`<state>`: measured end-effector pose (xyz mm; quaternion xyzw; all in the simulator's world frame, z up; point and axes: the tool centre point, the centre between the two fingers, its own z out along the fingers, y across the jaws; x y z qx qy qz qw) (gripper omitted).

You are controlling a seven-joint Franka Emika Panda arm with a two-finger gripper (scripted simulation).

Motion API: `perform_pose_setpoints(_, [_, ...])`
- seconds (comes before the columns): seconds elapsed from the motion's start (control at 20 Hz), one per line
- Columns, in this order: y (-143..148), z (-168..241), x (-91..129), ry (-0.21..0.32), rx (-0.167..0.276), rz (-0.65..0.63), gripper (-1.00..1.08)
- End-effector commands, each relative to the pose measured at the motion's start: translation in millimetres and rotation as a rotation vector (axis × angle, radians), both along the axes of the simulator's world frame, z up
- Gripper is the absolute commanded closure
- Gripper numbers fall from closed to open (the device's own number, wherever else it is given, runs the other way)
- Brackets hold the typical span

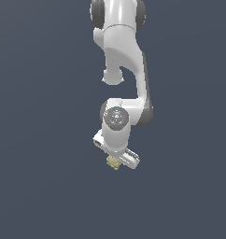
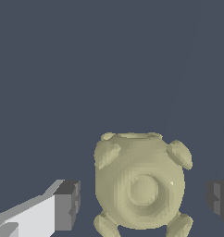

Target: Pick up the object and move it to a goal position.

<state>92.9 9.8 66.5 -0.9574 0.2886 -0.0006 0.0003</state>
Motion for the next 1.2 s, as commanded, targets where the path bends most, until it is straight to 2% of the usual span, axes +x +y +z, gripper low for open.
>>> perform_pose_setpoints(0.0, [0.2, -14.9, -0.9, 0.001, 0.0, -0.001, -0.92])
perform_pose_setpoints(0.4, [-0.2, -26.8, 0.5, 0.001, 0.0, -0.003, -0.92])
perform_pose_setpoints(0.45, [-0.2, -26.8, 0.5, 0.001, 0.0, -0.003, 1.08])
perform_pose_setpoints(1.15, [4.4, -21.0, 1.5, 0.001, 0.0, -0.003, 1.08])
